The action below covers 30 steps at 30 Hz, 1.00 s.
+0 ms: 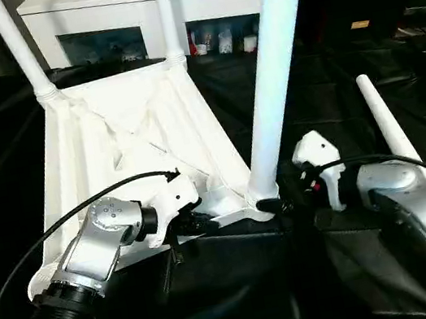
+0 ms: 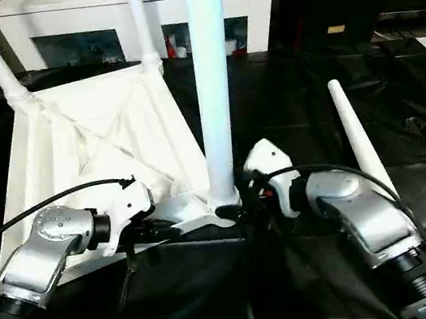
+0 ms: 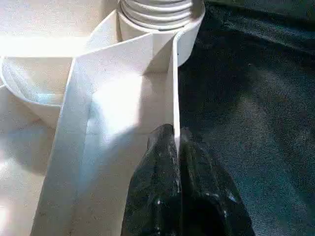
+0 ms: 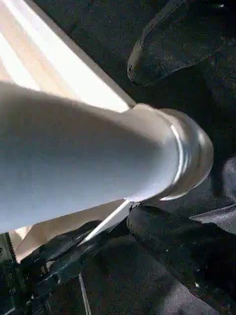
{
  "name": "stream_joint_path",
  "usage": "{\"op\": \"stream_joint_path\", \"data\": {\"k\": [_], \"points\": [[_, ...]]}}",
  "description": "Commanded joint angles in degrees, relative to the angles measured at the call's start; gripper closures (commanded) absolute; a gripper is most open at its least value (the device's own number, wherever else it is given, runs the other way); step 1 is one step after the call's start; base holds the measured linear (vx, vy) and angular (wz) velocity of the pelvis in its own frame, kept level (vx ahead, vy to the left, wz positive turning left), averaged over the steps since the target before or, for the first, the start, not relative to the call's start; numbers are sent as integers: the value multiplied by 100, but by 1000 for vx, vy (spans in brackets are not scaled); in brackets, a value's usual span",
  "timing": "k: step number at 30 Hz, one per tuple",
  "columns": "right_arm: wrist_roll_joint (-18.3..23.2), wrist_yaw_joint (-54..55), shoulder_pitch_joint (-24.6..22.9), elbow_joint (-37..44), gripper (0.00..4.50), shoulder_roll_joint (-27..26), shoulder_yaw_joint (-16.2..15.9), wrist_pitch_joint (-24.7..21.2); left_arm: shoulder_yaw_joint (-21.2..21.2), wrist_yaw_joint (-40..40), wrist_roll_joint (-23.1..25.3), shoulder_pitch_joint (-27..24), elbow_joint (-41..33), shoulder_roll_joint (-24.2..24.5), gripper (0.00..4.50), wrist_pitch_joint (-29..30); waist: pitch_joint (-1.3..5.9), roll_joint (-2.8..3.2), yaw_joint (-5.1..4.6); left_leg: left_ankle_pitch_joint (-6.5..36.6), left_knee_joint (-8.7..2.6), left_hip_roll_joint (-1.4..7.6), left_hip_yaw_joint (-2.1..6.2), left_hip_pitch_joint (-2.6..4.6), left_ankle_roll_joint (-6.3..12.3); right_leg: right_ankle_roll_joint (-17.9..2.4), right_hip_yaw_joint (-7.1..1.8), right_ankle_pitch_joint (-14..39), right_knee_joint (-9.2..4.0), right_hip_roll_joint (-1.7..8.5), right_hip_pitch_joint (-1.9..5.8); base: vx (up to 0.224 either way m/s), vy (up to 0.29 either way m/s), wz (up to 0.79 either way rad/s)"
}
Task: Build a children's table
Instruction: Rotate leg to tighten
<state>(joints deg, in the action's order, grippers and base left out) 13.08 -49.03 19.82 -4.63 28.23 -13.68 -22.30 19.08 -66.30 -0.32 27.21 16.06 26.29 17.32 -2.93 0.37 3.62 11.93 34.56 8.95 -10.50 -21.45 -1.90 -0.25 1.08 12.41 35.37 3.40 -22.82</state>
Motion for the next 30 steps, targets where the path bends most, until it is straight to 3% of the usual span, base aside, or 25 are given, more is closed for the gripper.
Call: {"op": "stream_joint_path", "data": {"k": [1,7,17,23,30], "points": [[-22,-41,66,-62,17,-46,-32,148,146,-250,-137,39,-255,-44,450,-20,375,-22,-14,184,-348,411,133,89,544,-1734,-227,-664,-267,471,323,0,0,0],[-88,-88,128,-298,17,-181,-68,342,159,-265,-149,18,-304,-14,450,23,385,-31,-9,135,-334,407,131,94,552,-1751,-225,-724,-249,464,322,0,0,0],[-163,-190,90,-460,104,-218,-94,497,161,-271,-145,-24,-344,25,450,63,363,-33,-12,384,-339,409,135,91,439,-1678,-229,-269,-275,464,310,0,0,0],[-155,-252,55,-516,160,-246,-80,557,163,-296,-150,-52,-367,46,450,89,378,-31,-16,289,-327,399,139,83,470,-1684,-224,-431,-252,456,316,0,0,0],[-161,-328,-76,-578,178,-296,-99,545,190,-337,-155,-82,-396,92,450,142,379,-28,-14,294,-323,398,138,82,495,-1698,-225,-418,-256,460,318,0,0,0]]}}
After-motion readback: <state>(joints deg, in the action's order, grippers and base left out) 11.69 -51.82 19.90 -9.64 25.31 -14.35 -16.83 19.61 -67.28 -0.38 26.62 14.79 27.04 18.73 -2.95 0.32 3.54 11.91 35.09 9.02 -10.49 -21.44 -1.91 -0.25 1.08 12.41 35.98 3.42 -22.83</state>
